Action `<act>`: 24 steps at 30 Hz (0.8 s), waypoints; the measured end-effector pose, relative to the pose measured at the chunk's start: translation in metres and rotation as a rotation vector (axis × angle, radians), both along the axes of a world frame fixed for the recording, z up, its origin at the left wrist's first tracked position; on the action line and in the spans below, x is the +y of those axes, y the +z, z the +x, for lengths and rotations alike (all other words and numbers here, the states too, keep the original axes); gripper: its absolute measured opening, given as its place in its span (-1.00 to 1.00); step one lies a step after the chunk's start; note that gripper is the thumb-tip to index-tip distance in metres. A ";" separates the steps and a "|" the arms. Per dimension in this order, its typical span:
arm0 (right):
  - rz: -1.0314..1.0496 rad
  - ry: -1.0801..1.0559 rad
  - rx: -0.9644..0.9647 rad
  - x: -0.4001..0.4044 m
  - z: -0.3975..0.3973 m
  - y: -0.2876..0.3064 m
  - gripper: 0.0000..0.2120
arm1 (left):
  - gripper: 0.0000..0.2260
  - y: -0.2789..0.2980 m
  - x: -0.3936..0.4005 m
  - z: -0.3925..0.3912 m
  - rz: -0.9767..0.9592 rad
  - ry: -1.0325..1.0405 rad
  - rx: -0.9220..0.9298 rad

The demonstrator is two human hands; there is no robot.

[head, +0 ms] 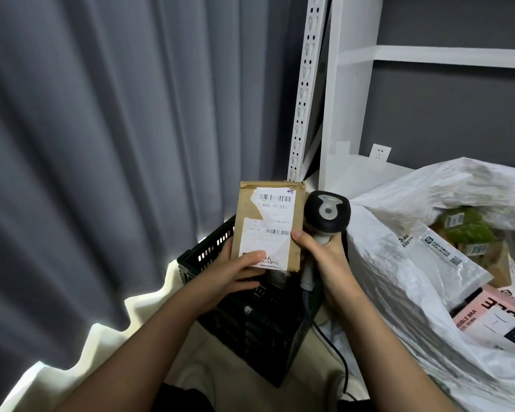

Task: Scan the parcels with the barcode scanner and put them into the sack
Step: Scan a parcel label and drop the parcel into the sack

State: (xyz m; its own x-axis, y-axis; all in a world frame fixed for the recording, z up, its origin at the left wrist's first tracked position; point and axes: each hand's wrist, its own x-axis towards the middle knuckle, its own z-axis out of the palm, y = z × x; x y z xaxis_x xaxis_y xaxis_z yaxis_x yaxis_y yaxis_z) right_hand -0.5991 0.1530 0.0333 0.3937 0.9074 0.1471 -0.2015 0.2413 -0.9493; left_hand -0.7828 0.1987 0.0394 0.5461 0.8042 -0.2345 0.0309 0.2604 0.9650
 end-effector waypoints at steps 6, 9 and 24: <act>-0.064 -0.051 0.027 -0.005 -0.004 0.005 -0.57 | -0.63 -0.004 0.011 -0.005 -0.161 0.133 -0.218; -0.091 -0.077 -0.022 -0.011 -0.006 0.007 -0.83 | -0.55 -0.013 0.024 -0.005 -0.151 0.313 -0.230; -0.179 0.343 0.038 -0.035 -0.024 0.011 -0.69 | -0.19 -0.039 0.048 -0.005 -0.105 0.676 -0.215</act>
